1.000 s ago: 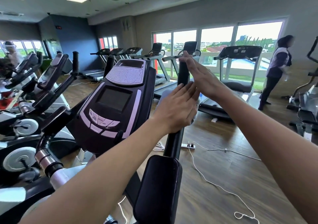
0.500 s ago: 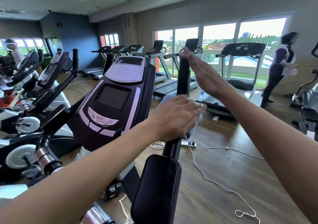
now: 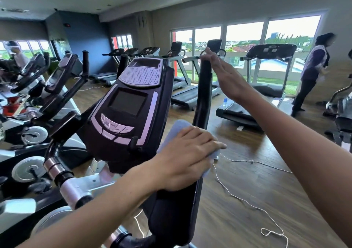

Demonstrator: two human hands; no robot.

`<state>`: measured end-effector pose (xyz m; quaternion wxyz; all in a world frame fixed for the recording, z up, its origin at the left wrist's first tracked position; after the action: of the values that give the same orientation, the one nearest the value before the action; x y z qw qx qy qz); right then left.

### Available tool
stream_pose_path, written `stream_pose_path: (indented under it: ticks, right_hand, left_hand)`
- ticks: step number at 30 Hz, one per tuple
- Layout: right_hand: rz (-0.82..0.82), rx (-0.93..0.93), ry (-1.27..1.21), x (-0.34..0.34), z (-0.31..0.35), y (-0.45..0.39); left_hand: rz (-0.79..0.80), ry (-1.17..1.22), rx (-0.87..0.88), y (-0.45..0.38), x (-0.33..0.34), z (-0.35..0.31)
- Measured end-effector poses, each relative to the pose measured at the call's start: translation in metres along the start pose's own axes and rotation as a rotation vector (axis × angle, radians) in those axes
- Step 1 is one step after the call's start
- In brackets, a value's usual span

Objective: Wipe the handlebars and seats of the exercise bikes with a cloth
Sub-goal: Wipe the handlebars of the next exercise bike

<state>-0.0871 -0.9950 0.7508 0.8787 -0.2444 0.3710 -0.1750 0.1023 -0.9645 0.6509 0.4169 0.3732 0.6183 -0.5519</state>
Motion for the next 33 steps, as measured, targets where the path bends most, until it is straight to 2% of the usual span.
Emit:
stream_pose_path:
  ticks: [2,6,11,17,24,26,30,33]
  right_hand:
    - [-0.002,-0.008,-0.005,0.001,-0.001,0.000]
    - [-0.018,-0.021,-0.031,0.003,-0.006,-0.004]
    - [-0.005,-0.027,-0.097,0.000,-0.013,-0.005]
    - [0.035,0.007,-0.080,-0.014,-0.007,-0.011]
    - [0.015,0.044,-0.037,-0.004,0.019,0.017]
    - [-0.023,0.040,-0.060,-0.001,0.020,0.035]
    - [-0.163,0.062,-0.192,0.011,0.015,0.073]
    - [-0.290,0.132,-0.325,0.019,0.014,0.104]
  left_hand:
    - [-0.005,-0.059,0.032,0.002,-0.001,-0.001]
    - [-0.063,-0.330,0.056,-0.027,0.003,0.015]
    - [-0.142,-0.551,-0.022,-0.075,0.004,0.043]
    - [-0.158,-0.513,-0.139,-0.104,-0.002,0.056]
    - [-0.221,-0.334,-0.315,-0.077,0.000,0.033]
    - [-0.235,-0.342,-0.305,-0.061,0.002,0.025]
    - [-0.169,-0.453,-0.176,-0.040,0.000,0.011]
    - [-0.171,-0.201,-0.257,-0.035,-0.025,0.013]
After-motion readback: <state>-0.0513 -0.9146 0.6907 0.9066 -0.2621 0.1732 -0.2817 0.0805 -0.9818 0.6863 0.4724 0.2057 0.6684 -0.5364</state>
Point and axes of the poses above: each hand's wrist, its own y-axis away from the middle knuckle, its own x-axis out of the palm, z = x × y, the point moved 3 cm from there along -y, towards the middle knuckle, and after that the axes turned 2 degrees about z, right-handed, at the moved point
